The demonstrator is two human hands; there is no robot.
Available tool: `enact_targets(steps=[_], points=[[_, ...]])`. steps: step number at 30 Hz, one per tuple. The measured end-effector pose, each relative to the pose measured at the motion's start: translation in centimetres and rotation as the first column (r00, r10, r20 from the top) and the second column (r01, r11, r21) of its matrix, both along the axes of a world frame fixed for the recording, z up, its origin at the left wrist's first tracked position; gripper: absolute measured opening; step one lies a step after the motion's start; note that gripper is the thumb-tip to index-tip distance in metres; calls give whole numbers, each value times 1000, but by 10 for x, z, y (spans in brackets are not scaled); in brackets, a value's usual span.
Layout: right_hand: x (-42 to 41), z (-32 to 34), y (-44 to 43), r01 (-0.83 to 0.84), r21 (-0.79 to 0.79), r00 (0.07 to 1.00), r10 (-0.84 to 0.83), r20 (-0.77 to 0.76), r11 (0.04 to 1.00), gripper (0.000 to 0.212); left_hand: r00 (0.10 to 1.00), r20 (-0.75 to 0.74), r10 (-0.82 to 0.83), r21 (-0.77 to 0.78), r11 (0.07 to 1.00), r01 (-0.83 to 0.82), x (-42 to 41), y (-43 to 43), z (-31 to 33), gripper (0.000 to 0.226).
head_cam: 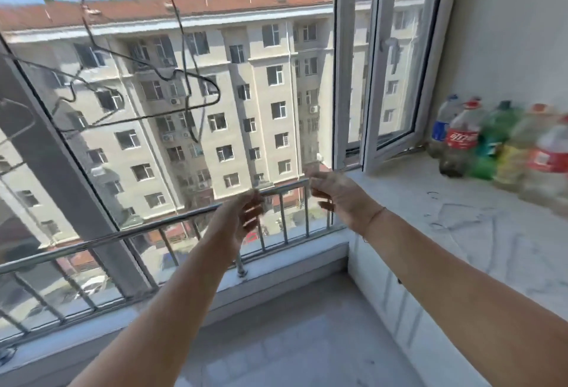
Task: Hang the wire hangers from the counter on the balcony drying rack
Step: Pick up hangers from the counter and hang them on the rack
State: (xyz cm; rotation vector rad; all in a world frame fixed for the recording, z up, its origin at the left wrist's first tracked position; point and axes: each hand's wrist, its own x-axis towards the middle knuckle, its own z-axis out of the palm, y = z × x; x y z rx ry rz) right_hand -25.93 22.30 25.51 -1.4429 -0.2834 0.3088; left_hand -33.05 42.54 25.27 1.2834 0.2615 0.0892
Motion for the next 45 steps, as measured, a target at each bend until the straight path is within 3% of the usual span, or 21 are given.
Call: enact_targets(steps=[8,16,21,27,32,36,39,42,45], points=[[-4,-65,-139,395,-177,918,-392,56,902,58,916,-141,-375,125,911,392,35,-123,-66,27],[-53,-124,-299,653,-318,708,-703,-65,687,62,746,-240,-621,125,742,658,48,-275,-119,28],[-94,-160,-392,720,-383,572,-807,-142,578,58,608,-301,-734,103,609,786,56,-371,-145,31],[-121,-205,-482,734,-458,444,-864,-236,502,51,543,-361,-758,8,580,815,51,-469,-181,28],[-111,-237,-517,685,-485,427,-839,-337,543,55,527,-460,-715,-170,653,738,49,-511,-221,21],[-90,-253,-524,654,-490,425,-816,-392,576,47,517,-560,-648,-285,736,614,51,-534,-244,9],[-75,-262,-526,652,-474,419,-802,-425,592,8,493,-609,-621,-329,764,555,53,-551,-257,14],[-64,-260,-524,697,-405,388,-786,-480,591,9,463,-637,-616,-355,768,533,58,-564,-264,39],[-55,-261,-525,730,-336,340,-743,-577,596,11,447,-638,-628,-372,759,534,65,-571,-268,44]])
